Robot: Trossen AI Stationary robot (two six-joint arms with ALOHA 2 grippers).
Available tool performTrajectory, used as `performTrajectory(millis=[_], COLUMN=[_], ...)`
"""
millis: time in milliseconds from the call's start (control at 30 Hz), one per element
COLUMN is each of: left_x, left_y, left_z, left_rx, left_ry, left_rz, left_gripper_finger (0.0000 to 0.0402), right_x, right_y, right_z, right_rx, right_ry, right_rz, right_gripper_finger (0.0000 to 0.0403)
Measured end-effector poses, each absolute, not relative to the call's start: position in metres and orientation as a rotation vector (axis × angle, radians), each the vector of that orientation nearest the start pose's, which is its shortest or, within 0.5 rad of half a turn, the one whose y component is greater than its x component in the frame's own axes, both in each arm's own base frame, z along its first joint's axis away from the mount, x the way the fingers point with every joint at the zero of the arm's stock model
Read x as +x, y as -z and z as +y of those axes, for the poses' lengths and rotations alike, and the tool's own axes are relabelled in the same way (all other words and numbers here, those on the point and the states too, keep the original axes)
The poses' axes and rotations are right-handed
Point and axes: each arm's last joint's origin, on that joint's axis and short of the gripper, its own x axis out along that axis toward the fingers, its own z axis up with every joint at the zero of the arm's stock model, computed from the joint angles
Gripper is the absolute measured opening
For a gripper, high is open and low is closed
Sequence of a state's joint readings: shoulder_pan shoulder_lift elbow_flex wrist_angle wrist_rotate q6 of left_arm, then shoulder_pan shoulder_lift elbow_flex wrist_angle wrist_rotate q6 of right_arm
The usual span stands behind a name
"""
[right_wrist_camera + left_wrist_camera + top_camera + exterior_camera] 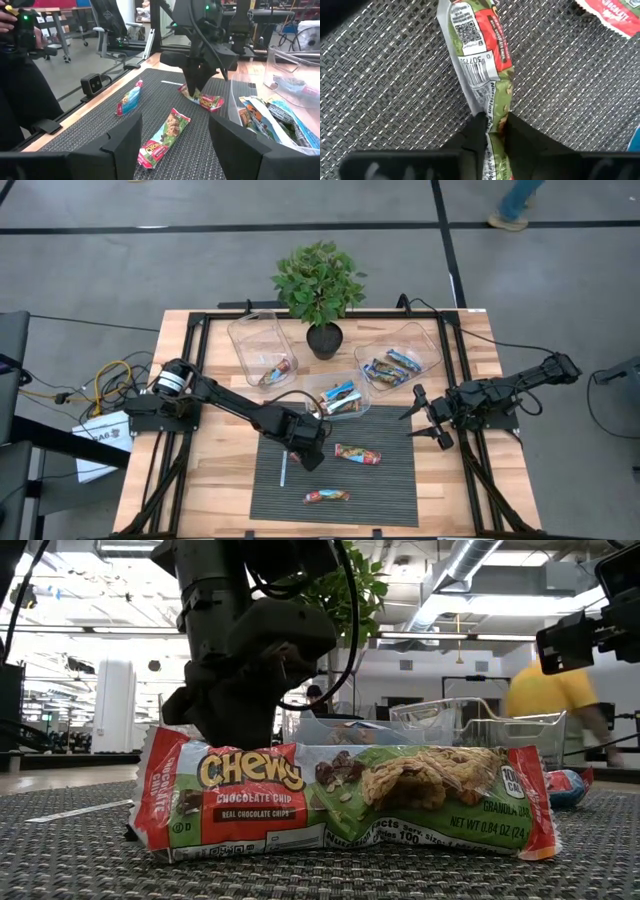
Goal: Pick and place Granola Bars by type
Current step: Put the red granola bar into the left transparent bin
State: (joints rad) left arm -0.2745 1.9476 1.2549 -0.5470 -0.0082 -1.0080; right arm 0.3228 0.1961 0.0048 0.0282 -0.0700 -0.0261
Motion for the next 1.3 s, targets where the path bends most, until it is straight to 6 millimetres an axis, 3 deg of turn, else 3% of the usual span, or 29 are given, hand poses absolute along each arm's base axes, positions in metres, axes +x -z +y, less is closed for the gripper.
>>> performTrajectory(millis=[233, 567, 933, 1300], left_x=[0.362, 0.358, 0.345, 0.318], left_y=[-0.153, -0.179, -0.228, -0.290], left_z=[-0.102, -0.100, -0.094, -0.078], left_rx=[-0.692, -0.697, -0.717, -0.727], left_ry=[-0.376, -0.350, -0.328, -0.372], left_rz=[1.191, 1.116, 0.952, 0.701], left_gripper_finger=[0.0012, 0.0010, 0.0009, 0.0010], right_x=[0.102, 0.102, 0.102, 0.102], right_y=[-0.152, -0.152, -0.152, -0.152], right_z=[0.036, 0.036, 0.036, 0.036], right_rx=[-0.046, -0.046, -0.046, -0.046], right_ry=[-0.394, -0.394, -0.394, -0.394], right_rz=[0.156, 0.157, 0.157, 0.156], right_gripper_finger=[0.0221, 0.0221, 0.0221, 0.0221])
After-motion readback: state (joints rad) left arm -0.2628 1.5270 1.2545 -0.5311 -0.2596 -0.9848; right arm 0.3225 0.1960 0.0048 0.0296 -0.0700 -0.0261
